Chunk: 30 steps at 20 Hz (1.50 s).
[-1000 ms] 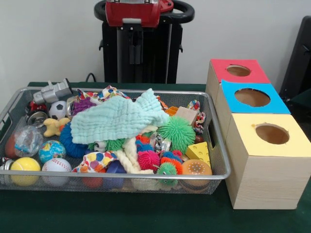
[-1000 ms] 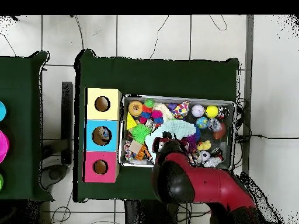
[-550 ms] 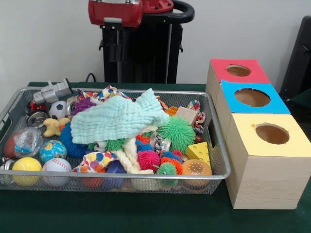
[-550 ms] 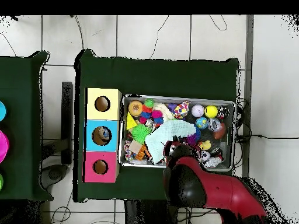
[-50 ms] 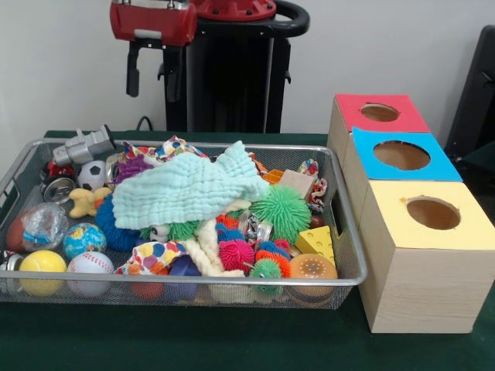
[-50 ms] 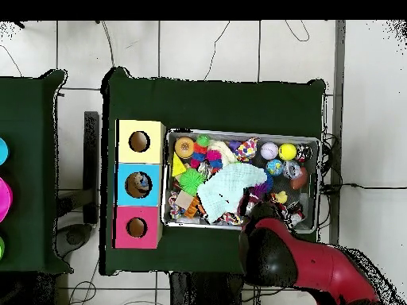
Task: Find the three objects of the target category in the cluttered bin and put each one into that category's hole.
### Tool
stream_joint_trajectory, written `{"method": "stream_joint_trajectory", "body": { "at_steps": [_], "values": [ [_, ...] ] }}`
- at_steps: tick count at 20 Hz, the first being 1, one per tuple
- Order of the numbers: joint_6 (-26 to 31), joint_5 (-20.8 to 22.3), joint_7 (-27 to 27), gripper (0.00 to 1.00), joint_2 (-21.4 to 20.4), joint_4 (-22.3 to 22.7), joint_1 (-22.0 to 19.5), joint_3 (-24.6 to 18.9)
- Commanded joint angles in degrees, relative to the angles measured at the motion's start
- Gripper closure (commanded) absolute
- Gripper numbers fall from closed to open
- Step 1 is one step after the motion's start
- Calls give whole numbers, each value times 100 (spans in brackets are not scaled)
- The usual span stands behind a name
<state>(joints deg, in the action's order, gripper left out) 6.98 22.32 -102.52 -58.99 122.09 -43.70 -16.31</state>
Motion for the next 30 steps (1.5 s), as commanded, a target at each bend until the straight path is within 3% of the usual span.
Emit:
{"method": "stream_joint_trajectory", "body": {
  "at_steps": [1,4,10,12,15,20,27,30],
  "values": [
    [-360,685,-5,0,392,-489,-289,-154],
    [-597,1002,21,0,546,-712,-353,-159],
    [-867,1485,-78,0,1015,-1383,-44,446],
    [-944,1593,-86,0,1118,-1499,-76,447],
    [-1042,1715,-114,0,1255,-1607,-154,361],
    [-1391,1849,-211,0,1585,-1963,52,676],
    [-1703,2052,-233,0,1943,-2228,12,614],
    [-1960,2031,-274,0,2236,-2412,151,803]
  ]
}}
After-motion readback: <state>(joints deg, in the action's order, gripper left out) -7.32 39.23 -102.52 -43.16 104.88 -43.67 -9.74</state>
